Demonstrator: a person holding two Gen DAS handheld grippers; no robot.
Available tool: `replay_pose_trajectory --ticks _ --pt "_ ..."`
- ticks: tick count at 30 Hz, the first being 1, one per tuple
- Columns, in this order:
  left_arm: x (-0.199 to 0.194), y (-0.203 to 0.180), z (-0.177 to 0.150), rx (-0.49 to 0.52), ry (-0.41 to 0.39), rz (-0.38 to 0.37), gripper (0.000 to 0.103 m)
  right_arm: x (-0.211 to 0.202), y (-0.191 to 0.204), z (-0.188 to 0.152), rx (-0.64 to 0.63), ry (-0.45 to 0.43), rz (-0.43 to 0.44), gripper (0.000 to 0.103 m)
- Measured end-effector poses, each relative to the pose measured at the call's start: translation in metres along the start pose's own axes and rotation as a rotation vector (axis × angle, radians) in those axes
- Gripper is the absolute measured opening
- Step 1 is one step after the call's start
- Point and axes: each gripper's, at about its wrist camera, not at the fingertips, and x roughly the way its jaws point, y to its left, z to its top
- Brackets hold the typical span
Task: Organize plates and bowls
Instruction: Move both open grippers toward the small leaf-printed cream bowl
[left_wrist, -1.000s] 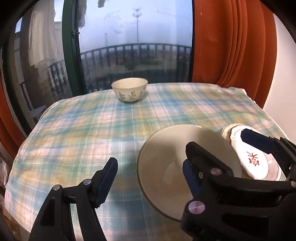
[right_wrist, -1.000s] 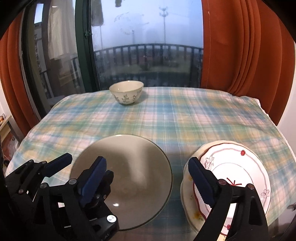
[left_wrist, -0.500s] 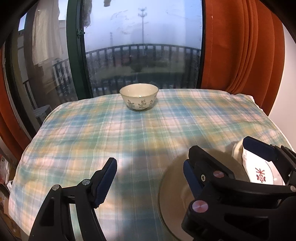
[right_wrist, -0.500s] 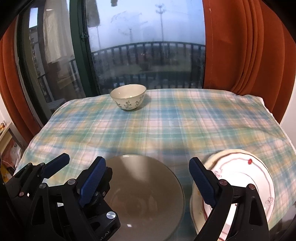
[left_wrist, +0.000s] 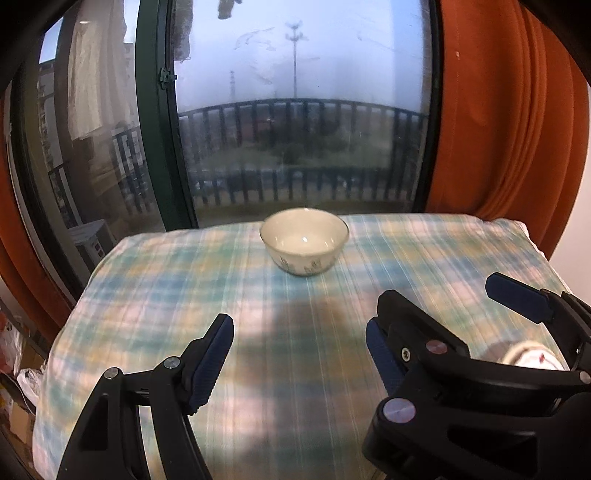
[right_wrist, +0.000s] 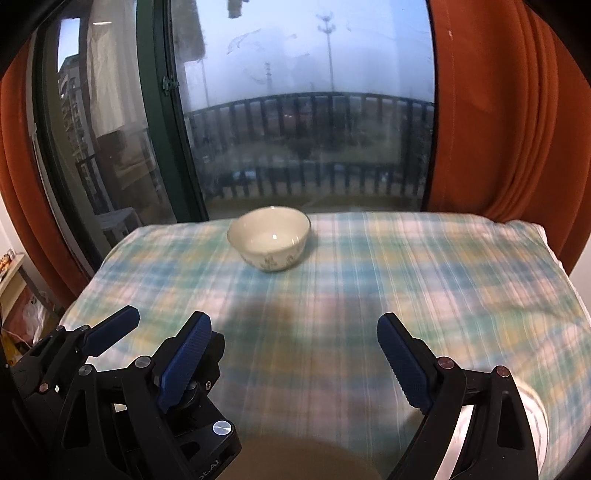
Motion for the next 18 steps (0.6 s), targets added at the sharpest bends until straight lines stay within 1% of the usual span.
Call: replay_pose_trajectory --ticks 5,11,14,18 --pt "0.02 0.008 0.023 0.0 -0.004 0.014 0.077 0.021 0.004 0.022 -0.001 -0.006 0.004 0.094" --pt "0.046 0.016 0.051 0.005 -0.023 0.041 0.078 0.049 0.006 0.052 0.008 -0.021 -0.015 0.094" --pt "0.063 0.024 0.063 -0.034 -0.034 0.058 0.078 0.064 0.008 0.067 -0.009 -0.042 -0.038 0.094" --pt "0.089 0.031 0.077 -0.059 -0.024 0.087 0.076 0.092 0.007 0.085 0.005 -0.038 -0.032 0.093"
